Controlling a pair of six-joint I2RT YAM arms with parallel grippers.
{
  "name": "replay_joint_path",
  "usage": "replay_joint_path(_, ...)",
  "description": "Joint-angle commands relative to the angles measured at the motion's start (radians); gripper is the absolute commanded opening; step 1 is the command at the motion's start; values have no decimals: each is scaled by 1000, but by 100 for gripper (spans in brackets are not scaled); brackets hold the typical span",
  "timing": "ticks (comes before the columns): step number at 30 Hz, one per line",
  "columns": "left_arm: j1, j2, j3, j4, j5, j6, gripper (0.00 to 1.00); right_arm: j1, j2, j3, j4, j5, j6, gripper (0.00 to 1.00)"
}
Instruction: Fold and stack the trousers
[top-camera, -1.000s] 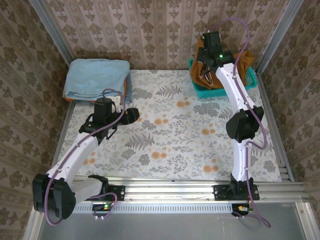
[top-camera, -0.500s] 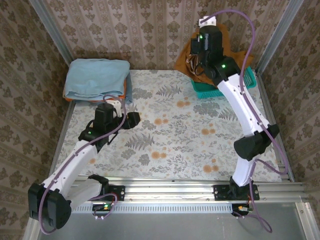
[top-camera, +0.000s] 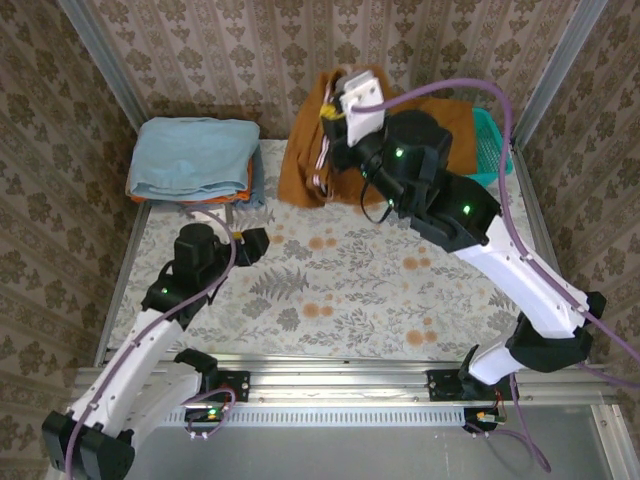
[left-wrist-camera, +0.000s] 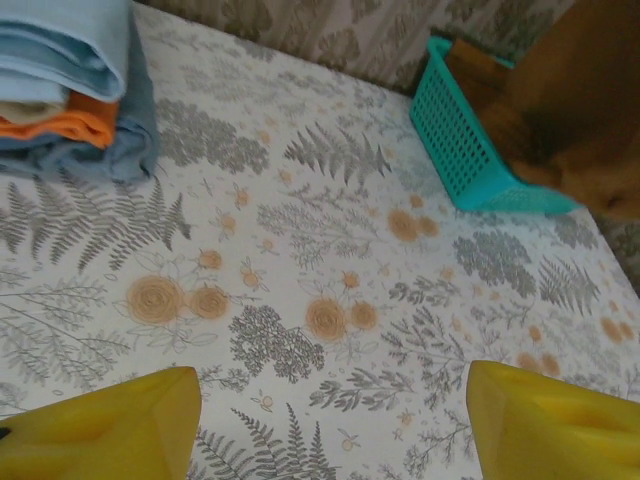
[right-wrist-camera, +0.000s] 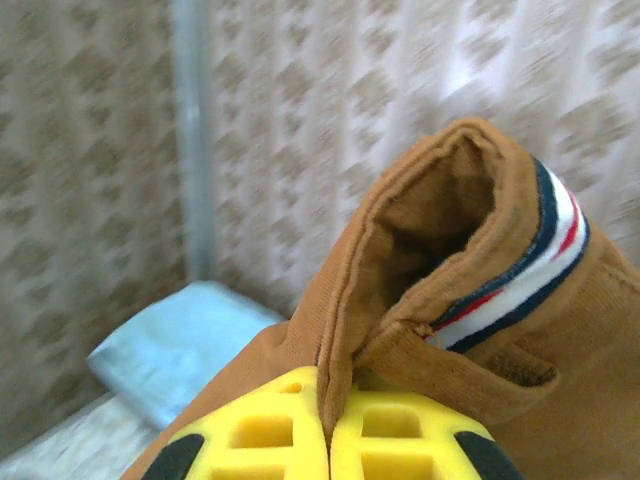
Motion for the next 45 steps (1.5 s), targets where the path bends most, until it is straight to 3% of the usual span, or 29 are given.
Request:
replay_joint_path(1,-6,-83,17,-75,-133,-69,72,34,24,-108,-92,-210,192,24)
replay_joint_path(2,-7,-116,20,-104,-176,-89,73,38,33,-148,-104,-294,240,33)
replay_joint_path(3,-6,-150,21,-125,-215,-105,74,44,52,-164,-138,-387,258,52)
replay_joint_path(4,-6,-176,21,-146,-257,-120,75,49,67,-165,-177,-424,276,60)
replay_joint_path(7,-4,-231,34,-201,-331,-129,77,48,61,-188,-232,-421,324,65)
replay_joint_path(11,-5,-173,79,-250,-263,-105,81,13,-39,-256,-252,-261,328,76)
replay_joint_path(14,-22,-73,98,-287,-188,-110,83,-69,-102,-317,-290,-140,360,80)
replay_joint_path(19,-258,65,87,-328,-275,-139,87,-340,-214,-538,-292,-144,473,89)
replay_joint_path(24,-528,274,139,-395,-415,-178,97,-660,-210,-753,-137,-465,575,95)
replay_joint_path(26,-630,394,176,-407,-455,-187,100,-737,-148,-781,-69,-578,597,95)
replay_joint_path(29,-717,572,229,-425,-484,-221,100,-782,-19,-780,10,-669,597,95)
replay_joint_path(36,-740,783,204,-366,-482,-288,99,-808,231,-723,77,-720,621,92)
replay_joint_path(38,-740,815,187,-369,-508,-310,93,-807,268,-717,102,-728,632,90)
replay_joint_path(40,-738,838,168,-364,-527,-317,67,-808,302,-711,133,-746,643,82)
replay_joint_path(42,-731,845,150,-362,-533,-324,31,-806,332,-690,153,-784,647,63)
replay_joint_path(43,-726,842,142,-364,-537,-323,12,-806,342,-680,163,-800,650,45)
replay_joint_path(44,-720,832,137,-368,-538,-322,0,-807,343,-673,166,-805,653,33)
replay_joint_path(45,-716,813,136,-378,-542,-312,0,-805,336,-665,169,-804,654,21)
